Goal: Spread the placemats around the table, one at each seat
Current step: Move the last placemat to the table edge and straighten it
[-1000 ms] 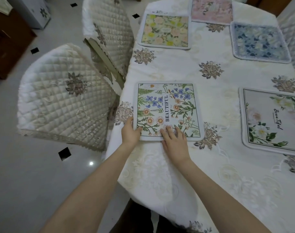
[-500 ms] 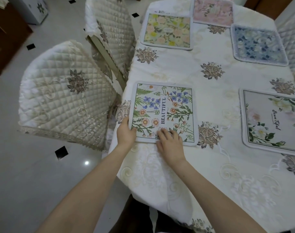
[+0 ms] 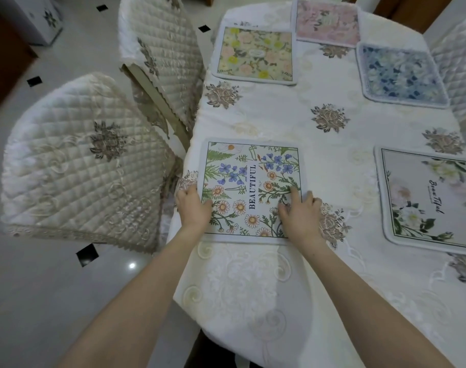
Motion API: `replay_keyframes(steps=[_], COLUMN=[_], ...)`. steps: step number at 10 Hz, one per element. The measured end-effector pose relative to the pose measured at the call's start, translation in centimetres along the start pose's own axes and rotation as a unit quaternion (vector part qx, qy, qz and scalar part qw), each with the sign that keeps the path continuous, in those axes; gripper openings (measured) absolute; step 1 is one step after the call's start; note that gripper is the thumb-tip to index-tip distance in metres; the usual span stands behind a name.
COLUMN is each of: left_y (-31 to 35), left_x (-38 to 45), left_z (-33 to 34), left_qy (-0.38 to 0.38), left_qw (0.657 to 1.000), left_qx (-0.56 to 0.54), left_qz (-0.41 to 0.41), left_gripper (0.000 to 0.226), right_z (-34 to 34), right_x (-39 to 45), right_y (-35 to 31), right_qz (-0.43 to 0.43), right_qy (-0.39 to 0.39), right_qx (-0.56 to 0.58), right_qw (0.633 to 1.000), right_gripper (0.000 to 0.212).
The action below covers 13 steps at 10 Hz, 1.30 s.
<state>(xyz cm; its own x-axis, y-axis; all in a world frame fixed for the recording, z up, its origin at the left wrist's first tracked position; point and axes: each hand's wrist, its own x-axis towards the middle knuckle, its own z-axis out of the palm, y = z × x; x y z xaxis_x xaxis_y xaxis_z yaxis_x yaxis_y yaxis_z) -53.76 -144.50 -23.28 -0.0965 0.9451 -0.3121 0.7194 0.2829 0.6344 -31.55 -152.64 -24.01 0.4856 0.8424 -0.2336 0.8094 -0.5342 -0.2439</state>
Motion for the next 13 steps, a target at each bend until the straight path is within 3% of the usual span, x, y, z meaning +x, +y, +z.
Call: replay_keyframes(steps=[3, 4, 5, 6, 7, 10, 13], left_y=[-0.6, -0.5, -0.5, -0.7, -1.0, 0.3, 6.6], left_x=[0.4, 0.2, 0.0, -0.3, -0.3, -0.1, -3.7], left_z=[-0.9, -0.7, 0.4, 1.7, 2.7, 1.6, -2.4], left_qy=[-0.003, 0.024, 0.016, -0.047, -0.087, -0.108, -0.054], left_qw=[1.0, 0.992, 0.958, 0.935, 0.924, 0.919, 0.943], left_qx=[0.026, 0.116, 0.223, 0.235, 0.254, 0.269, 0.171], left_qz=[0.012, 0.051, 0.179, 0.26, 0.274, 0.268, 0.282], left_gripper=[0.049, 0.049, 0.057, 0.059, 0.059, 0.051, 0.037], right_z=[1.2, 1.2, 1.4, 2.1, 2.8, 1.3, -6.5], right_x=[-0.9, -0.9, -1.3, -1.7, -1.8, -1.1, -3.8], right_y=[-1.0, -1.0, -1.3, -1.6, -1.5, -1.7, -1.1], right_qz=[0.002, -0.007, -0.074, -0.136, -0.135, -0.136, -0.113], right_qy=[0.012, 0.02, 0.028, 0.02, 0.013, -0.015, 0.067], right_qx=[0.0, -0.012, -0.021, -0.019, -0.023, 0.0, 0.115], right_qw=[1.0, 1.0, 0.997, 0.99, 0.99, 0.991, 0.985], right_gripper=[0.055, 0.057, 0.056, 0.054, 0.054, 0.05, 0.042])
